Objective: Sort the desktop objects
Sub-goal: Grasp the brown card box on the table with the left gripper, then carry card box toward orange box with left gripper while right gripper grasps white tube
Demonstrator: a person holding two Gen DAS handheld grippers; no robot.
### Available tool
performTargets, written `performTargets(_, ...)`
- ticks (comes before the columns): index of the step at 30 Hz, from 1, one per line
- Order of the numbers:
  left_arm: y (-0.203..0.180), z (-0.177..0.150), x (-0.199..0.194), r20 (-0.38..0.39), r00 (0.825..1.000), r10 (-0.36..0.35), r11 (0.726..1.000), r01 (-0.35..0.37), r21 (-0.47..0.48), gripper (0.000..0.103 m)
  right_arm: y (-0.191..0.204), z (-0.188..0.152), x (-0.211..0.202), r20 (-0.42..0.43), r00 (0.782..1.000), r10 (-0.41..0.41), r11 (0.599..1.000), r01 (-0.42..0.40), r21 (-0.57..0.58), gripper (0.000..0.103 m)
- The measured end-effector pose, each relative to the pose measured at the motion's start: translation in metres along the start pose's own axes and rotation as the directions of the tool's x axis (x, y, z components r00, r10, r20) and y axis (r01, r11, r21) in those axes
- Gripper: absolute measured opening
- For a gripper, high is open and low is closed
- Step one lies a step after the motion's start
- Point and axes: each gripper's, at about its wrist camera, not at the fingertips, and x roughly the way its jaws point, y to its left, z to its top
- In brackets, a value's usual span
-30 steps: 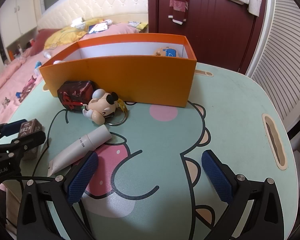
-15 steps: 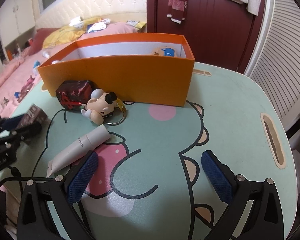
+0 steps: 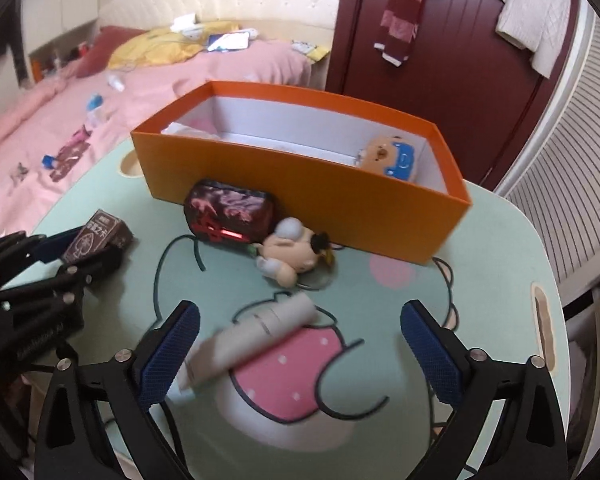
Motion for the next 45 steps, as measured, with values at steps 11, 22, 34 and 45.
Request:
performTargets(11, -0.001, 0.0, 0.0, 0.002, 1.0, 0.005, 1.0, -0.005, -0.003, 0.042, -0.022, -0.007, 0.014, -0.069, 0.997, 0.044, 0.99, -0.034, 0.133, 0.018)
performTargets(22, -0.01, 0.021, -0.027, 0.114, 0.993, -0.039, 0.999, 0.038, 0.017, 0.042, -0.041, -0.005, -0.009, 0.032, 0.993, 0.115, 0.976, -0.119, 0.18, 0.018)
performTargets(34, -0.024, 0.084, -0.044, 0.225, 0.972, -0.069, 0.996, 0.056, 0.067, 0.042, -0.053, 0.05, -0.035, 0.2, 0.969, 0.144, 0.971, -0.177, 0.159, 0.018)
performTargets(45, -0.041, 0.132, 0.004, 0.197, 0.976, -0.088, 0.993, 0.071, 0.095, 0.042, -0.063, 0.09, 0.005, 0.202, 0.969, 0.141, 0.964, -0.181, 0.196, 0.018)
